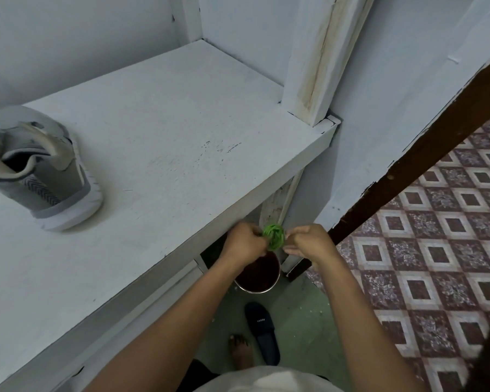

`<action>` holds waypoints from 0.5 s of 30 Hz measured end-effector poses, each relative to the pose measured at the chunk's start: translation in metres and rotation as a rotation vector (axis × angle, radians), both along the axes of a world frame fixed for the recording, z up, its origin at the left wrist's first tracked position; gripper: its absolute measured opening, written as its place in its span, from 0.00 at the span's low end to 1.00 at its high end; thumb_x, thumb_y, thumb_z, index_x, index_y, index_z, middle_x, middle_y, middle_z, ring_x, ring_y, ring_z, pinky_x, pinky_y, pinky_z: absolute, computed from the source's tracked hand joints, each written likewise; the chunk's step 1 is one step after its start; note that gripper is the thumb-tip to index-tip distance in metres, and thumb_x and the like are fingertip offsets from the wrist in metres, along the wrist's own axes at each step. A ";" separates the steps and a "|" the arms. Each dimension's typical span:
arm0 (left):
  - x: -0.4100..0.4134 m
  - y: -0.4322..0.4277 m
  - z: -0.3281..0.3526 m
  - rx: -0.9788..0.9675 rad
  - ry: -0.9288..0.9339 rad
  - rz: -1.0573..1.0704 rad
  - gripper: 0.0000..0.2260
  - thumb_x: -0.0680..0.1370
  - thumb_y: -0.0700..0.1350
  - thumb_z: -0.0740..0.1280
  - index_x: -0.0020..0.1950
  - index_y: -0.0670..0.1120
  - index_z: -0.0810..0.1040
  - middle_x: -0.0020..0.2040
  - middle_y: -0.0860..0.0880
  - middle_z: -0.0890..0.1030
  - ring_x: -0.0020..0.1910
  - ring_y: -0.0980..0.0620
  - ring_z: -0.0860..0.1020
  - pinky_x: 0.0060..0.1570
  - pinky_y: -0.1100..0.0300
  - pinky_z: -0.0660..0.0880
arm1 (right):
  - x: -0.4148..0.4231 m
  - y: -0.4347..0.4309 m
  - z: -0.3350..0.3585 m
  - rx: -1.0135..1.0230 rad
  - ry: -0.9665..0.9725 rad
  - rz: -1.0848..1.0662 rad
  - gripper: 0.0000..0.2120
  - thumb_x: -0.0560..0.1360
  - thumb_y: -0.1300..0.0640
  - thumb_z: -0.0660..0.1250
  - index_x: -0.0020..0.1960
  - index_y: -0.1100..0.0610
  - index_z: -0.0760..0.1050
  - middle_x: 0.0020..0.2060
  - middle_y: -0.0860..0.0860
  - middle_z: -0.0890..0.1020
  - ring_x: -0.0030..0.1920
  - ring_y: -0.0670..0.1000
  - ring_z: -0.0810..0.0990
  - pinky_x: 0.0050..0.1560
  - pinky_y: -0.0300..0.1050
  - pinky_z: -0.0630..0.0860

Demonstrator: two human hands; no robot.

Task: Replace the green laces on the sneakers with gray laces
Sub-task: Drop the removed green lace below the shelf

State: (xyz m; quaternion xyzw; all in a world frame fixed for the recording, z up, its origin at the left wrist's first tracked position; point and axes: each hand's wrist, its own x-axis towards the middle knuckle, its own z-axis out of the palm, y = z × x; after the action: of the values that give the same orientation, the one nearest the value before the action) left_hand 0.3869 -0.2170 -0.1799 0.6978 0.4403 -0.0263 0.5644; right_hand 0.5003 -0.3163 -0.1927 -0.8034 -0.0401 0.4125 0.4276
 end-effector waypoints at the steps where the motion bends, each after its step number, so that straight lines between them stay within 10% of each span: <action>1: -0.002 0.001 0.002 0.045 0.058 -0.071 0.17 0.78 0.43 0.70 0.65 0.38 0.76 0.56 0.42 0.82 0.54 0.45 0.82 0.56 0.54 0.79 | 0.000 0.000 -0.006 -0.057 -0.062 0.053 0.09 0.76 0.69 0.66 0.55 0.64 0.79 0.44 0.57 0.82 0.47 0.55 0.82 0.55 0.51 0.82; 4: -0.007 0.004 0.010 0.121 0.186 -0.225 0.23 0.80 0.43 0.66 0.74 0.40 0.67 0.69 0.42 0.73 0.65 0.44 0.74 0.60 0.56 0.74 | -0.002 0.000 -0.004 -0.113 -0.149 0.129 0.08 0.75 0.66 0.65 0.46 0.56 0.81 0.43 0.51 0.82 0.52 0.56 0.82 0.59 0.56 0.79; 15: -0.010 0.005 0.083 0.316 -0.057 -0.319 0.19 0.81 0.37 0.57 0.73 0.42 0.71 0.66 0.41 0.78 0.56 0.48 0.75 0.56 0.57 0.71 | -0.003 0.017 0.086 0.268 -0.442 0.018 0.14 0.78 0.63 0.63 0.40 0.48 0.80 0.39 0.48 0.85 0.41 0.48 0.86 0.52 0.49 0.83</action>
State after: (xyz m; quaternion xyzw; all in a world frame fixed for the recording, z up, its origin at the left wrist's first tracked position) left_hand 0.3773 -0.2116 -0.0969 0.8388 0.3068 -0.0265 0.4490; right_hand 0.4972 -0.2993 -0.1067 -0.8098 -0.1942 0.2215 0.5074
